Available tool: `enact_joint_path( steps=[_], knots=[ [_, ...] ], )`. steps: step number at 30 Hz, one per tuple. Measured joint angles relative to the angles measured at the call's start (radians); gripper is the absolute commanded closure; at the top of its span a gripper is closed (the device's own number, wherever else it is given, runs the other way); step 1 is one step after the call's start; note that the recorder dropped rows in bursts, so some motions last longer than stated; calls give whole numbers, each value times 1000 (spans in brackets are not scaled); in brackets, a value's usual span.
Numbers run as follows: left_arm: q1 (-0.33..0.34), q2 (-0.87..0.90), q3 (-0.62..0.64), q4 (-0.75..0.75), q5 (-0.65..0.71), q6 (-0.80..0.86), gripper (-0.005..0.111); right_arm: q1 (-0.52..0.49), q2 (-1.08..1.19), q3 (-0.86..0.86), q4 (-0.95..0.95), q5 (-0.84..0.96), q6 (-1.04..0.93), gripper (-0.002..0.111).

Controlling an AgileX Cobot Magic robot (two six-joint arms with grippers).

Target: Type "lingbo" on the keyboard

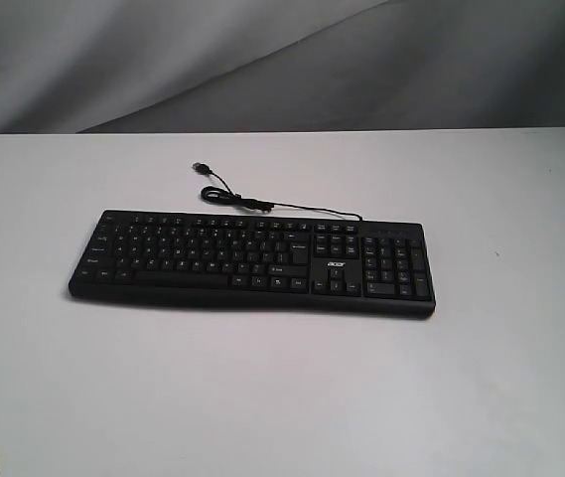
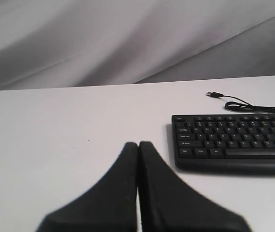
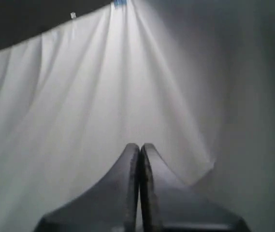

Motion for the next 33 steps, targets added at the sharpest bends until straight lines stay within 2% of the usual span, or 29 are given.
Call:
enact_joint_path(
  steps=[3, 11, 14, 20, 23, 27, 30, 33],
  knots=[
    [0, 0, 0, 0, 0, 0, 106, 0, 241, -101, -240, 10, 214, 108],
    [0, 0, 0, 0, 0, 0, 106, 0, 910, -468, -1172, -168, 905, 108],
    [0, 0, 0, 0, 0, 0, 106, 0, 1111, -626, -1371, -214, 1059, 108],
    [0, 0, 0, 0, 0, 0, 106, 10, 1334, -840, -1442, -245, 1004, 108],
    [0, 0, 0, 0, 0, 0, 106, 46, 1367, -894, -1452, -109, 876, 108],
    [0, 0, 0, 0, 0, 0, 106, 124, 1376, -961, -1456, 169, 650, 108],
    [0, 0, 0, 0, 0, 0, 106, 189, 1376, -1023, -1456, 325, 620, 108],
    [0, 0, 0, 0, 0, 0, 106, 247, 1376, -1079, -1452, 336, 620, 108]
  ],
)
